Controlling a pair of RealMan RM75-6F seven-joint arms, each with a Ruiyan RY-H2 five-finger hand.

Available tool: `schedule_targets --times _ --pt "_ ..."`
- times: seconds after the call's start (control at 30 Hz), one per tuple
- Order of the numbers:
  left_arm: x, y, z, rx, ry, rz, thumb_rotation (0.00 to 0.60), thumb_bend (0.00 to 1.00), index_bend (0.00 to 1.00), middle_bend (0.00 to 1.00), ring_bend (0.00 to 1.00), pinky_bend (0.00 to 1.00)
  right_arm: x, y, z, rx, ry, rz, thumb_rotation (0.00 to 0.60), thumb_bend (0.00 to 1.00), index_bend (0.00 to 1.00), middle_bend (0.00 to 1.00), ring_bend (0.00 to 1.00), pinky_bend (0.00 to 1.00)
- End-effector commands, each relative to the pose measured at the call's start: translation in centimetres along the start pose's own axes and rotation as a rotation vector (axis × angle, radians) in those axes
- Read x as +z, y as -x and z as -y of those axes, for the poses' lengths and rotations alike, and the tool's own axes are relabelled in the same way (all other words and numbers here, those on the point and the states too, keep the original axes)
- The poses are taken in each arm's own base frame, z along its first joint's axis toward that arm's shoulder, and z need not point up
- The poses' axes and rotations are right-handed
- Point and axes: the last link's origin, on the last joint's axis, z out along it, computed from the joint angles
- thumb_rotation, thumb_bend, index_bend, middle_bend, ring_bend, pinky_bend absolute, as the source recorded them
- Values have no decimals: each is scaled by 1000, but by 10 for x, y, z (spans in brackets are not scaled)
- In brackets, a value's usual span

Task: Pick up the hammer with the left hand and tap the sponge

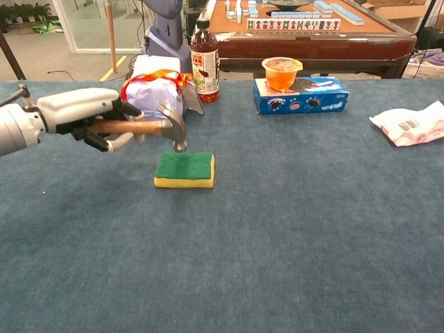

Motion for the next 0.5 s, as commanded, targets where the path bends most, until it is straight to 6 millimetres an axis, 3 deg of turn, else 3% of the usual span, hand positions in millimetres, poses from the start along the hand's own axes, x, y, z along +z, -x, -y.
schedule_targets --times 0.03,0.2,0.5 --pt "4 10 2 45 -14 45 600 540 718 823 763 959 0 0 -1 0 2 0 600 191 166 332 229 298" --pt "3 12 0 15 -17 49 600 540 718 823 762 959 0 1 -2 2 3 2 600 190 166 332 229 298" --pt "-2 -13 4 -131 -54 -27 600 540 717 822 761 949 1 2 -2 5 4 2 600 191 166 332 229 298"
